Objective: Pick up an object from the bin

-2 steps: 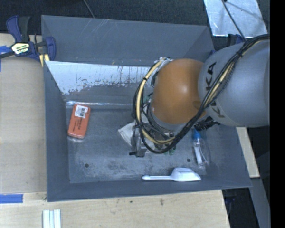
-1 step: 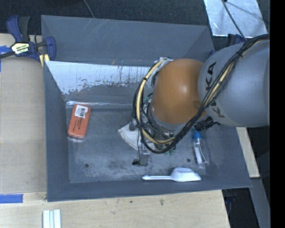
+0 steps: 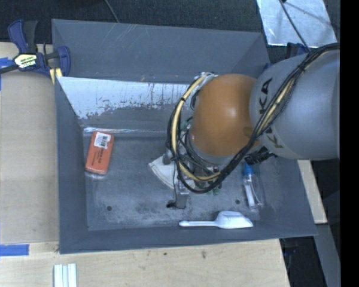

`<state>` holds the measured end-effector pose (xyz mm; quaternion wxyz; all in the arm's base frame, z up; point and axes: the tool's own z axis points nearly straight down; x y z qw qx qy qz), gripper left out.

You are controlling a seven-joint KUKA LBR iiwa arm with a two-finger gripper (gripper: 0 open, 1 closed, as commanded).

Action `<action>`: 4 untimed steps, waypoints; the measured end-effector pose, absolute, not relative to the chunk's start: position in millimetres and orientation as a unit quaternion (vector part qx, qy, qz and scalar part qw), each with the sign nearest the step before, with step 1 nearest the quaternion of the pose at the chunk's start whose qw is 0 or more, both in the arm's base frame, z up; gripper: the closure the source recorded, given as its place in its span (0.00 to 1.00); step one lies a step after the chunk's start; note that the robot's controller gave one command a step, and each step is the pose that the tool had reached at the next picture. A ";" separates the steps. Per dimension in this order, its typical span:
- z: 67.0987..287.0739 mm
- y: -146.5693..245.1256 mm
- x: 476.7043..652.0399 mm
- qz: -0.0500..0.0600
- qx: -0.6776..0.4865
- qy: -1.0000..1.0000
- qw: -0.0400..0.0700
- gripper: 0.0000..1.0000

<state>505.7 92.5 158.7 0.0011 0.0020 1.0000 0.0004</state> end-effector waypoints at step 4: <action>271.0 10.4 522.4 0.000 -0.007 1.000 -0.001 1.00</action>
Offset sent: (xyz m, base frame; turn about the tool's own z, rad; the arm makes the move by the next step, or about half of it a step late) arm 0.0207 -0.0617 -0.0887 -0.0197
